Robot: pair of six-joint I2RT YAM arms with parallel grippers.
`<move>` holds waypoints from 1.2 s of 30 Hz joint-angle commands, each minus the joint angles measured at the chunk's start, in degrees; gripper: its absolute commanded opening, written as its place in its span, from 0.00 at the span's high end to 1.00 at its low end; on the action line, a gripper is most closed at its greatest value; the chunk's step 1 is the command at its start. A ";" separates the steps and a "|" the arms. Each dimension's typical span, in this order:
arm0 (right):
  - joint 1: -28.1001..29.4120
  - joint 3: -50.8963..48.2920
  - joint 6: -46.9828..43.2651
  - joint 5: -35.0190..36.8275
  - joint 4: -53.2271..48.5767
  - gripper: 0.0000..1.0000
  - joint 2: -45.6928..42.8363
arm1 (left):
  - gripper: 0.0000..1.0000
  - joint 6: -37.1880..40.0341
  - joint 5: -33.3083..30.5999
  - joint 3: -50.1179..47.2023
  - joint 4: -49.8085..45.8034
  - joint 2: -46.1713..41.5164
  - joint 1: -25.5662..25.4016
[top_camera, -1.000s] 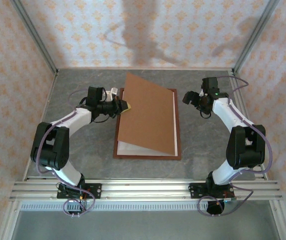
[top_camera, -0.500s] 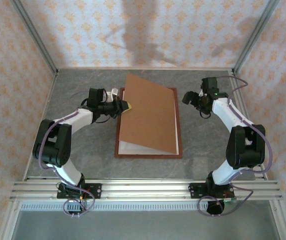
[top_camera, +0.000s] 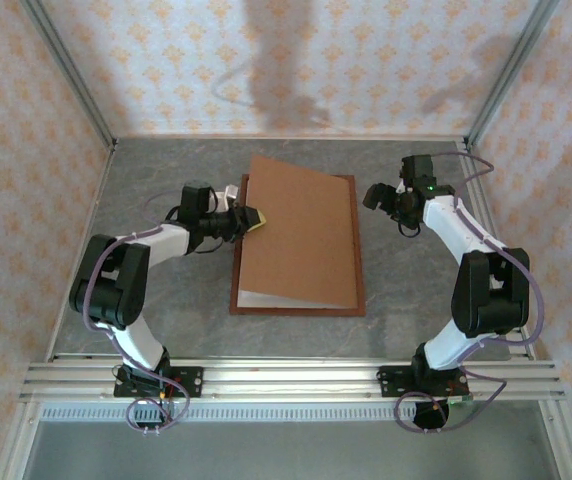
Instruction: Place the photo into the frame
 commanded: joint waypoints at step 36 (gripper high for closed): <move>1.22 -0.11 -0.01 0.29 -0.49 0.09 2.05 | 0.12 24.67 -19.69 13.06 -34.15 2.33 -4.30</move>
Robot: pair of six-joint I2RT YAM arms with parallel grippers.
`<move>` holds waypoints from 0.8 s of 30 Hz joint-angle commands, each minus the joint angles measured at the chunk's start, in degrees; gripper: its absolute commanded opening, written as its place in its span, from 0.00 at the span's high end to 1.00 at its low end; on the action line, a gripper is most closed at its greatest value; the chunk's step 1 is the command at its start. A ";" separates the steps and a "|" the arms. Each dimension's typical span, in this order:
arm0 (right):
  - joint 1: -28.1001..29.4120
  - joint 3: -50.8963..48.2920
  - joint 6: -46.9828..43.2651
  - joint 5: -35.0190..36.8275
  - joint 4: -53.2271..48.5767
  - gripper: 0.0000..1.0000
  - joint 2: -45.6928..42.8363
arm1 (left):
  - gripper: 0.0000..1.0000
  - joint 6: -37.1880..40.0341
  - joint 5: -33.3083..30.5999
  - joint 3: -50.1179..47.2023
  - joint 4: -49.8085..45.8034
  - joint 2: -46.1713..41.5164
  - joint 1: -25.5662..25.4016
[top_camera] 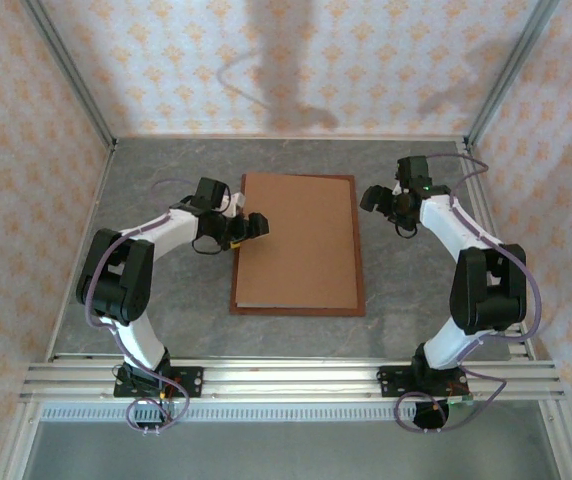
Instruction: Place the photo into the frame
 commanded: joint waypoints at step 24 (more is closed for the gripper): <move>0.99 0.37 0.24 -0.07 -0.51 0.09 2.01 | 0.09 6.91 -9.40 8.48 -10.49 3.47 -4.02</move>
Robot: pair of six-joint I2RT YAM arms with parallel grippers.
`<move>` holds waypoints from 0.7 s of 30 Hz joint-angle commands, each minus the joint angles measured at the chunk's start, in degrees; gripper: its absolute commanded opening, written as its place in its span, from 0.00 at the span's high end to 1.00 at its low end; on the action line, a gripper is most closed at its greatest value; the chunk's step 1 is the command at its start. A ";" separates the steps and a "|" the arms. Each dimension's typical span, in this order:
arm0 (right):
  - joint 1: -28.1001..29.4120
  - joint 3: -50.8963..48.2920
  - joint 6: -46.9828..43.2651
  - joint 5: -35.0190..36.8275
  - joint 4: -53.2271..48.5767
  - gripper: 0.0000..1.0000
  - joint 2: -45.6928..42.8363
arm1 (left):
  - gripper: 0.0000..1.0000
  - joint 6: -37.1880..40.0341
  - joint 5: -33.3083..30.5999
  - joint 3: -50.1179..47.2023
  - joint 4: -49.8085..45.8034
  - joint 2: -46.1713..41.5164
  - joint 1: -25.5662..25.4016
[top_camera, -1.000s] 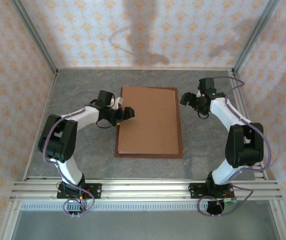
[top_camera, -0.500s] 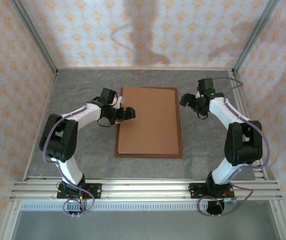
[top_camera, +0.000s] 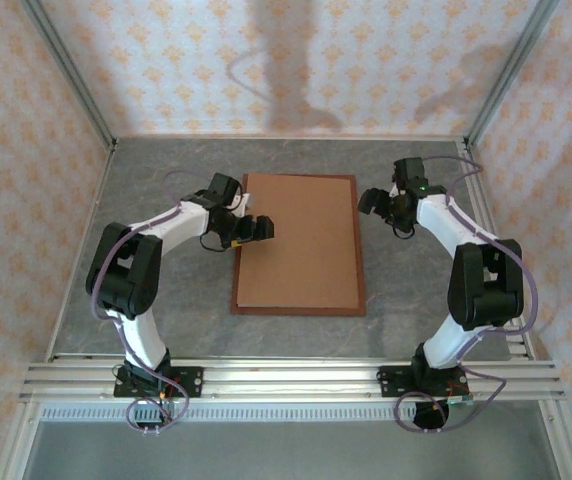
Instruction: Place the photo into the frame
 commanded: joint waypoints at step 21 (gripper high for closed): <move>4.05 -0.59 1.18 -0.01 1.68 0.09 2.28 | 0.09 0.32 -14.28 2.54 -2.29 -2.66 0.18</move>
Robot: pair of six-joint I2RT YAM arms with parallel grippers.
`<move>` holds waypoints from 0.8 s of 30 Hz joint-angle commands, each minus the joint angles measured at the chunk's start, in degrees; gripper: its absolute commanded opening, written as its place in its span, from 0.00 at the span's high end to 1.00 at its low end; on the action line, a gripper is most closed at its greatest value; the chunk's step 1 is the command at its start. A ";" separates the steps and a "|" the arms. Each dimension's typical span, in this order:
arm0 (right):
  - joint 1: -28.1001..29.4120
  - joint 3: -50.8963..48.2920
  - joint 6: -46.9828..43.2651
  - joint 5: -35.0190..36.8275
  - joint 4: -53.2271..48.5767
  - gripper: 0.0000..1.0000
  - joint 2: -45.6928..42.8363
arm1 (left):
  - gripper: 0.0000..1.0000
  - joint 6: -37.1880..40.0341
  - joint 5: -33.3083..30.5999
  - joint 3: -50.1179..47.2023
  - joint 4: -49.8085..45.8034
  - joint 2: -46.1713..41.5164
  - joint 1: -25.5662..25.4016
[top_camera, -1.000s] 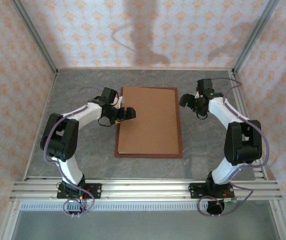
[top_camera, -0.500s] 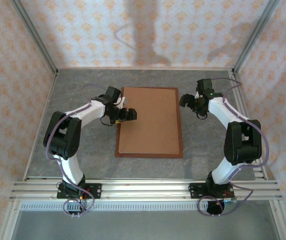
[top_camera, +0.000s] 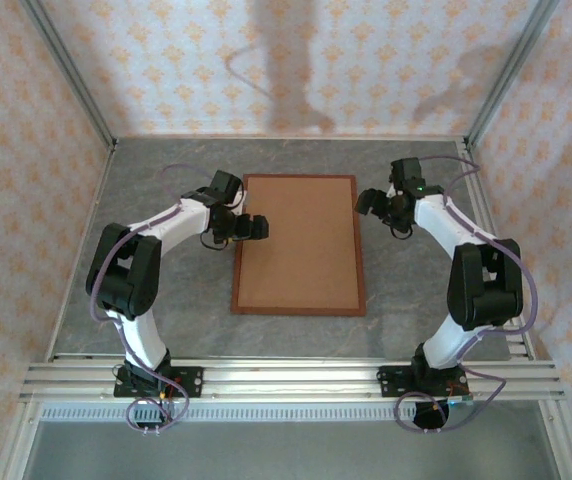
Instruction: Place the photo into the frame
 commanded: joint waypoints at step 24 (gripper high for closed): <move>5.39 3.79 4.52 -7.12 7.34 0.09 13.39 | 0.13 -4.80 4.31 0.47 6.40 4.60 1.07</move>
